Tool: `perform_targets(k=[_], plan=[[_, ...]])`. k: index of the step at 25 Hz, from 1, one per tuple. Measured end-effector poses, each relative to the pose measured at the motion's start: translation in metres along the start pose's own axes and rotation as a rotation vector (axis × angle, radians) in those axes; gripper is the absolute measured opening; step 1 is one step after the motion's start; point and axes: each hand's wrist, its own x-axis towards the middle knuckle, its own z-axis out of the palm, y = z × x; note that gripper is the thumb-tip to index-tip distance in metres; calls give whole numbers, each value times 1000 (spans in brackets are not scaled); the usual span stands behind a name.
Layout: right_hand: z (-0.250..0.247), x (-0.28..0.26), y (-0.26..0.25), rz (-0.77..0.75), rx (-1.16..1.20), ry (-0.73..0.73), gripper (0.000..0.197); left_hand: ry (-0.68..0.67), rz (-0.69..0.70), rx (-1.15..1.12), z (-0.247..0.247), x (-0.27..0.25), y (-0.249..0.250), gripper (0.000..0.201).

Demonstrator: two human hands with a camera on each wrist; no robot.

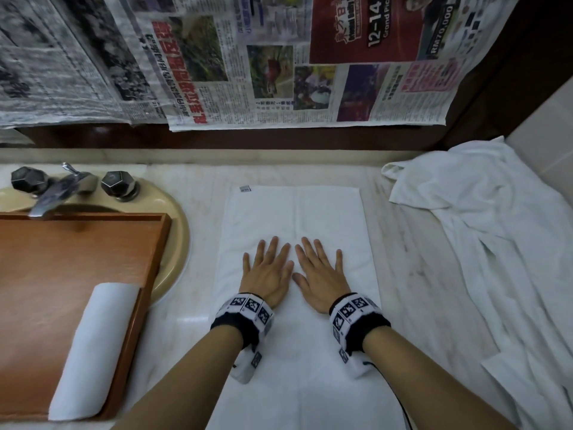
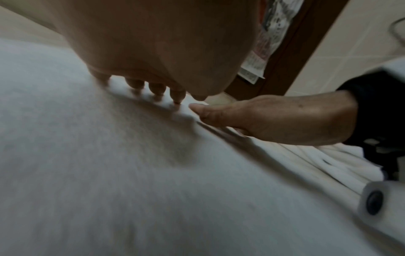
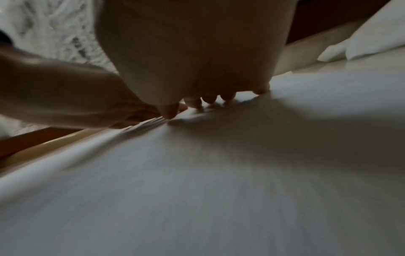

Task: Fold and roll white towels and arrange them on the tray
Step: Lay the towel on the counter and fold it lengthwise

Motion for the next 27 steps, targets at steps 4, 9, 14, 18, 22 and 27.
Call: perform_targets(k=[4,9,14,18,22,27], plan=[[-26,36,42,94,2,-20,60,68,-122,-2,-16,20,-41,56],[-62,79,103,177,-101,132,57,74,-200,-27,-28,33,-70,64],[-100,117,122,222,-179,269,38,50,-225,-37,-30,37,-67,66],[-123,128,121,191,-234,236,32,42,-233,-16,-32,39,-68,67],[-140,118,108,175,-181,229,20,23,-255,30,-33,39,-66,67],[-170,97,66,92,218,108,25,14,-290,18,-40,39,-62,67]])
